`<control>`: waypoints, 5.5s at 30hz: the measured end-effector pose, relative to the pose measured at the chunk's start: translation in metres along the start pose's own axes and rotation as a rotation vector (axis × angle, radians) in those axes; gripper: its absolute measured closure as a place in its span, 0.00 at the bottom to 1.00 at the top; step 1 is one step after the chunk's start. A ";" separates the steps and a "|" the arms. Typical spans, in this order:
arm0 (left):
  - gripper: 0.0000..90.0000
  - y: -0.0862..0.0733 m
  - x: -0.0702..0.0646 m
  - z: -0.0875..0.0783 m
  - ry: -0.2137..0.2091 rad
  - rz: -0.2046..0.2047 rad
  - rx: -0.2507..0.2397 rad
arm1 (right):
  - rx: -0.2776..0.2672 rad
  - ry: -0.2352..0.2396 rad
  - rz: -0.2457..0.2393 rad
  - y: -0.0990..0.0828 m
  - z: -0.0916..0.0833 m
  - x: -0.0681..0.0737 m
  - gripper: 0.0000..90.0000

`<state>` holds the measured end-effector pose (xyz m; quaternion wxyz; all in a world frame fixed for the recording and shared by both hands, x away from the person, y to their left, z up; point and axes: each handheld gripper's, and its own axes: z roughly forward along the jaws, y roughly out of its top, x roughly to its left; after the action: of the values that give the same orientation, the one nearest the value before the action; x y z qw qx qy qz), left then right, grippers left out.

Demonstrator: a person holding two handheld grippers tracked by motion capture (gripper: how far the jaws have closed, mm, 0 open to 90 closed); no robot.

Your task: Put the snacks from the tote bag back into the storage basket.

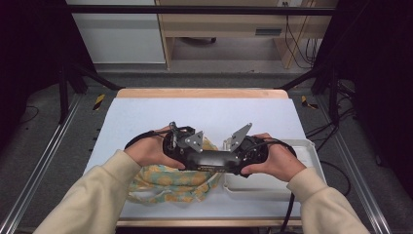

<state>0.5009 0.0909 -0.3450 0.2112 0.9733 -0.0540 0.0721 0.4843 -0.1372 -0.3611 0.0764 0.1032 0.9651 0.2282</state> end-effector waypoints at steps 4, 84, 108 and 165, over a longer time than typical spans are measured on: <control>0.48 0.001 -0.002 0.001 -0.001 0.006 0.001 | 0.009 0.004 -0.017 0.001 0.002 0.002 0.41; 0.11 -0.139 -0.027 -0.041 0.170 -0.401 -0.056 | -0.003 -0.027 0.000 -0.124 -0.048 -0.020 0.47; 0.10 -0.155 -0.039 -0.044 0.220 -0.431 -0.102 | 0.021 -0.008 0.041 -0.145 -0.042 -0.026 0.47; 0.15 -0.181 -0.043 -0.047 0.261 -0.471 -0.105 | 0.101 0.088 -0.029 -0.144 -0.011 -0.025 0.48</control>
<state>0.4777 0.2779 -0.3828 0.2772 0.9293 0.1978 0.1428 0.4826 -0.2742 -0.4144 0.0321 0.0827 0.9793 0.1821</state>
